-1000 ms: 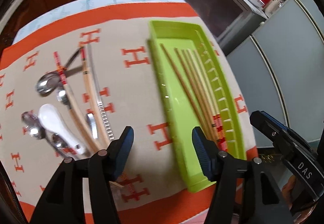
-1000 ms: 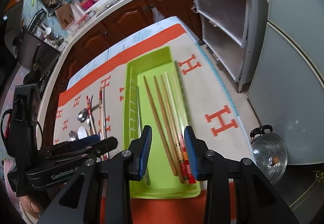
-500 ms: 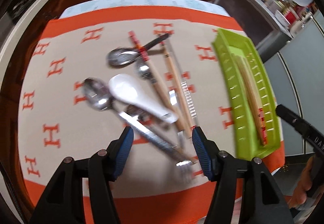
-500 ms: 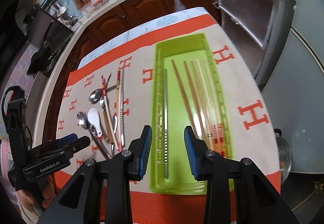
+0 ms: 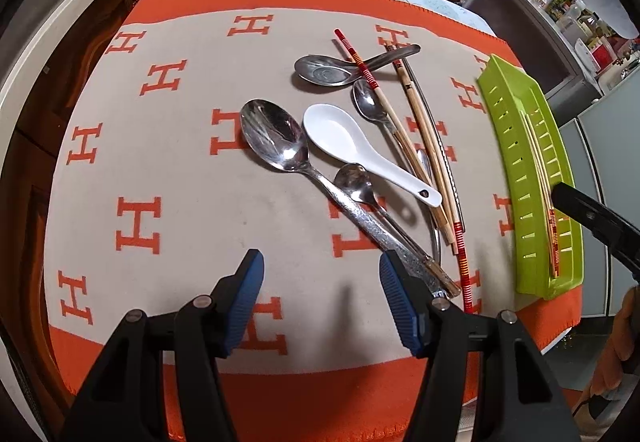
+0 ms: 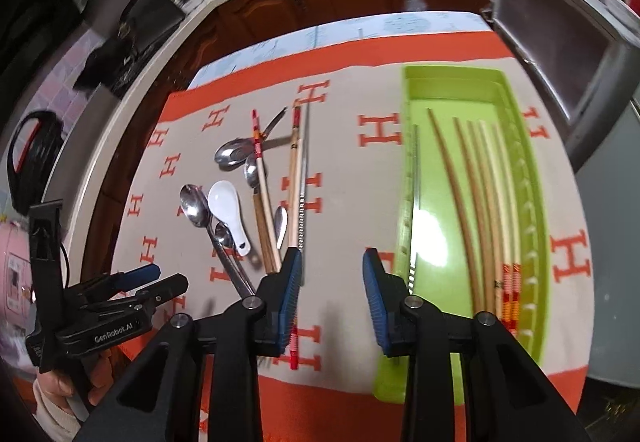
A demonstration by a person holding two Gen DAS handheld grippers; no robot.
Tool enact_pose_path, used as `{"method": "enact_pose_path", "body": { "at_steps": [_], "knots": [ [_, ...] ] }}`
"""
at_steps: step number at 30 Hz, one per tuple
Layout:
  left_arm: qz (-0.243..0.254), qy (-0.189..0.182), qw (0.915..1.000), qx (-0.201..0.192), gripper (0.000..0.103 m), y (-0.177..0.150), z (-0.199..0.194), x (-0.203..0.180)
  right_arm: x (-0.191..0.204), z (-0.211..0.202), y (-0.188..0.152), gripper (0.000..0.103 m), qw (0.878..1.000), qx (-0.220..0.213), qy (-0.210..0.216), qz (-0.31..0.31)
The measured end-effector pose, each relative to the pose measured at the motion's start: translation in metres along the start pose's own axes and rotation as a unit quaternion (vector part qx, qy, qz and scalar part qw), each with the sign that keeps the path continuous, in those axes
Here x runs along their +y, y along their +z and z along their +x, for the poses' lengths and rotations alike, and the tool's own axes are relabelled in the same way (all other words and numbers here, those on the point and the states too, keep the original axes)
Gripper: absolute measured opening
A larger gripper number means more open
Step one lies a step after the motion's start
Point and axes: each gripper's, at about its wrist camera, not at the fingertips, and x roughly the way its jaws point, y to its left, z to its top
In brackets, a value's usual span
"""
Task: Organize utensils
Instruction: 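Move both open tools back over the utensil pile, then grasp a metal chopstick with the right tool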
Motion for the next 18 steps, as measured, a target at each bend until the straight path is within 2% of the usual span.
{"method": "enact_pose_path", "body": {
  "at_steps": [4, 9, 15, 18],
  "knots": [
    [0.002, -0.010, 0.9999, 0.002, 0.058, 0.000, 0.004, -0.001, 0.015, 0.025, 0.013, 0.022, 0.999, 0.026, 0.005, -0.024],
    [0.000, -0.025, 0.9997, 0.005, 0.058, 0.002, 0.009, -0.001, 0.020, 0.069, 0.036, 0.016, 0.997, 0.072, 0.008, -0.025],
    [-0.009, -0.032, 0.9994, 0.008, 0.058, 0.004, 0.013, 0.008, 0.019, 0.119, 0.064, 0.013, 0.993, 0.119, 0.018, -0.014],
    [-0.014, -0.036, 0.9992, 0.009, 0.058, 0.004, 0.015, 0.013, 0.019, 0.137, 0.071, 0.012, 0.991, 0.133, 0.009, -0.017]
  ]
}}
